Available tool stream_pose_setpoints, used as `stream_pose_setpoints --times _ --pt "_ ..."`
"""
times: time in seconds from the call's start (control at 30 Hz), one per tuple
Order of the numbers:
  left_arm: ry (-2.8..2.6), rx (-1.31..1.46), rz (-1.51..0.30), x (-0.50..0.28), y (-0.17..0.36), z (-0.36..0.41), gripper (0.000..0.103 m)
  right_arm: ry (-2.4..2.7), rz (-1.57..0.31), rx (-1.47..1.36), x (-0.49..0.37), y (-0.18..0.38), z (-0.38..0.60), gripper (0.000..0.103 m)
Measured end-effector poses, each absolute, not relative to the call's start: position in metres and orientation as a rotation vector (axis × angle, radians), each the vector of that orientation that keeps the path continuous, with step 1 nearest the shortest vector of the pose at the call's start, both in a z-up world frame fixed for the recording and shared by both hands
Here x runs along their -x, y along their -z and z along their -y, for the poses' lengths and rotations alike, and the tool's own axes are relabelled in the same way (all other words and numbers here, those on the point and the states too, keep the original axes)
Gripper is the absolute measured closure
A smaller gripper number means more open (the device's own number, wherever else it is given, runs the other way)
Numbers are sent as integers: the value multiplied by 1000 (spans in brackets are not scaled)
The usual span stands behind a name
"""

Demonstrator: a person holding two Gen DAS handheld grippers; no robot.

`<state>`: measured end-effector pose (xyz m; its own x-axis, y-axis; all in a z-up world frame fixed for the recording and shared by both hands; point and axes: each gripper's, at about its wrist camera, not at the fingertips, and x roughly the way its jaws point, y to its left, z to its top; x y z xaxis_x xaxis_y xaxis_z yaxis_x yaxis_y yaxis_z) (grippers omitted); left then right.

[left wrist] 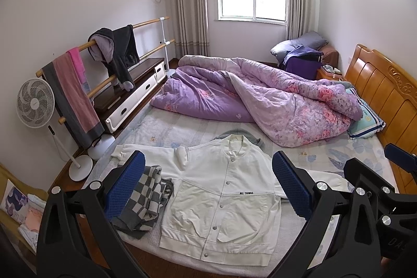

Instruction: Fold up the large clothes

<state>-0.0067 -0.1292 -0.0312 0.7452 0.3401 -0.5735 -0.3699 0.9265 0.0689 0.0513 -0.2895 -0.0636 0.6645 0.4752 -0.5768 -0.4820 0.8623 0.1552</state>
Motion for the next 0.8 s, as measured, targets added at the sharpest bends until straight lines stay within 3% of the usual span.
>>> stream_pose_setpoints --times 0.8 --pt "-385 50 -622 4 30 123 5 -541 -651 13 -57 64 287 8"
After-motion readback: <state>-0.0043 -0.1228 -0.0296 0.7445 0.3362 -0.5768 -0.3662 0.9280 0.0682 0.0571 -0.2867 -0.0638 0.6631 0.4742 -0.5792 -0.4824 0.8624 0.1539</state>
